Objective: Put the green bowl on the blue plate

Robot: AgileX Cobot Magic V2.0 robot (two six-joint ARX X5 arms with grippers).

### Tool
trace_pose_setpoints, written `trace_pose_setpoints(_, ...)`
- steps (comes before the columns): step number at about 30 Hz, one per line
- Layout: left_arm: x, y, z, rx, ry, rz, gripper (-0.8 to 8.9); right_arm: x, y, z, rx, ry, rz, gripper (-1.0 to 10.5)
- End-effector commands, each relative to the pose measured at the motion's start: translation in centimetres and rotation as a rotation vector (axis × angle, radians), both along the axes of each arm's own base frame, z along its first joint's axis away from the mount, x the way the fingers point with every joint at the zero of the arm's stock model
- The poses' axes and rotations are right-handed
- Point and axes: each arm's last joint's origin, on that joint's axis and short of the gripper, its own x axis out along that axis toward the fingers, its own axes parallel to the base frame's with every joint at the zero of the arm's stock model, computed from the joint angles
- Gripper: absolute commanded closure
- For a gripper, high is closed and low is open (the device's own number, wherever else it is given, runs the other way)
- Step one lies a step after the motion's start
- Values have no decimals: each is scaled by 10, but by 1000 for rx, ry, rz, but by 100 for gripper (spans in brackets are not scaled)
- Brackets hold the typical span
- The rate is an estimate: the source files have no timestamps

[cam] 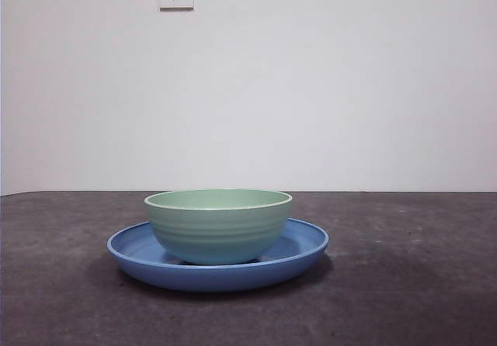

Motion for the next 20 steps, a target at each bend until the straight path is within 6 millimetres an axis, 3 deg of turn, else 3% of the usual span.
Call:
trace_pose_setpoints(1,1,0,-6,5,5,2,794,8,-2,-26,-8,63,-24,924)
trace_pose_setpoints(4,1,0,-5,5,4,2,793,12,-2,-45,-10,118,-29,924)
trace_pose_setpoints(11,1,0,-5,5,4,2,793,15,-2,-65,-7,186,-24,924)
trace_pose_setpoints(20,1,0,-5,5,3,2,793,15,-6,-65,44,193,-62,924)
